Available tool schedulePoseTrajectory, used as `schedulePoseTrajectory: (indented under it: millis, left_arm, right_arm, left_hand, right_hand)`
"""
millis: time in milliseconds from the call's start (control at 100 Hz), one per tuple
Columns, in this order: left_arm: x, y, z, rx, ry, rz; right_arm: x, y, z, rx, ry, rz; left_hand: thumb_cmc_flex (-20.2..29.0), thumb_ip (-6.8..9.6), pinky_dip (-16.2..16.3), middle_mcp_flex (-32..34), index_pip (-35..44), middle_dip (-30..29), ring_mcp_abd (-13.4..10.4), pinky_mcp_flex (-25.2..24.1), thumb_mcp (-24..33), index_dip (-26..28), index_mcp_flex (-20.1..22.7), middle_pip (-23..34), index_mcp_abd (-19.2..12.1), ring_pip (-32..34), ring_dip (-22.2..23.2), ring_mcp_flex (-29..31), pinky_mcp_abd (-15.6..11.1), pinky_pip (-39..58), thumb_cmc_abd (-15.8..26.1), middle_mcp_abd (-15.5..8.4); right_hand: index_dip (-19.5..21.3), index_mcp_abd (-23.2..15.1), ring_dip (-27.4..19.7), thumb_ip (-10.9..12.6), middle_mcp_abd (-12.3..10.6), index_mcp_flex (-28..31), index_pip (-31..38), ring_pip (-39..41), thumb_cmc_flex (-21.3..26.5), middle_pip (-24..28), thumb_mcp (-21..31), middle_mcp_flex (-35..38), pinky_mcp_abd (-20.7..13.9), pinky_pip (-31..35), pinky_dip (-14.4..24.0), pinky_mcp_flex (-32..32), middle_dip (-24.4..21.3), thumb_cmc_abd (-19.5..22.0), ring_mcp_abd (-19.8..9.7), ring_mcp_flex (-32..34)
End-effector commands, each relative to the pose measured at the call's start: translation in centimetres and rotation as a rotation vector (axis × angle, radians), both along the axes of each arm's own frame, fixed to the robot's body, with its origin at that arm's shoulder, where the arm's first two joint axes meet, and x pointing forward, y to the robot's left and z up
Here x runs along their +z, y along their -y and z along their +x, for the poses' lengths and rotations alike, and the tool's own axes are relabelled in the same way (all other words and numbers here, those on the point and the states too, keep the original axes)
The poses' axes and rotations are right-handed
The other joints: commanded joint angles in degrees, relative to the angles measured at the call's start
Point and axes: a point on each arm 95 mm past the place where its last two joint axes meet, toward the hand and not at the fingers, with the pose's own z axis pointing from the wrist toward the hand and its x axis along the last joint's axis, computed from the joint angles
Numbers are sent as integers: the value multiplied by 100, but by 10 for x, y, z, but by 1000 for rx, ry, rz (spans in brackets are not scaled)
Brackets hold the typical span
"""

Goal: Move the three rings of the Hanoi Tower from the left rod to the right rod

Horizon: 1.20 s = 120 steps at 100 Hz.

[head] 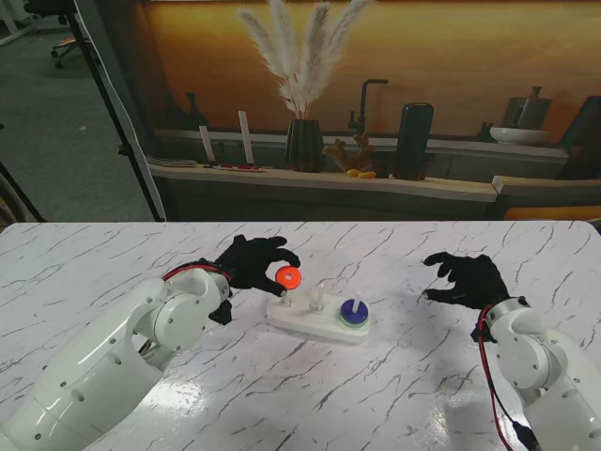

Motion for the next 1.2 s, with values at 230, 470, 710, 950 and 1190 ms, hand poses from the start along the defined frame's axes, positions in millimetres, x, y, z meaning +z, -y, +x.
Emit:
schedulePoseTrajectory:
  millis: [230,470,710,950,1190]
  left_arm:
    - [5,6,-3,-32,1,-6]
    - [9,17,-1,-50,2,-27]
    - [9,35,1,-73,-21,-66]
    - [8,52,2,-97,-33,-86]
    - [7,68,3,-112,-53,-116]
  right_arm:
    - [-3,-2,-2,5,-2,6]
    - [-3,-3,-2,6,-3,5]
    - [-2,-1,-2,2,0,3]
    - [-3,0,-3,-3,-2,5]
    - [-5,3,-4,-11,-8,6]
  left_hand:
    - [276,-3,60,63,559,114,93,-18,194,211,466,17,-291,40,63,78,194,219,235,0]
    - [281,-3,62,62,571,112,90,-7,194,215,477,12,-288,45,64,90,198,231,223,-1]
    - [281,-2,63,70,582,114,83,-11,195,212,476,15,-284,47,67,90,194,239,222,-5]
    - [281,-2,59,79,590,114,87,-12,195,209,483,17,-279,49,67,100,206,235,217,-5]
    - [279,-1,59,84,591,115,71,-15,195,202,482,17,-272,44,67,90,200,234,222,-10]
  right_hand:
    - [7,-133,87,97,-133,90,43,91,-35,149,-66,199,1853,52,-15,-68,78,45,-37,62]
    - [8,-143,89,96,-136,99,47,96,-33,149,-67,201,1852,55,-14,-60,78,43,-45,74]
    - [10,-141,88,96,-131,101,50,92,-30,151,-65,206,1856,54,-14,-61,79,42,-48,71]
    - [11,-146,89,95,-126,108,55,96,-28,151,-66,209,1855,53,-14,-62,79,35,-47,76]
    - [10,-145,89,95,-121,105,53,96,-27,153,-66,209,1854,54,-13,-61,80,37,-39,73]
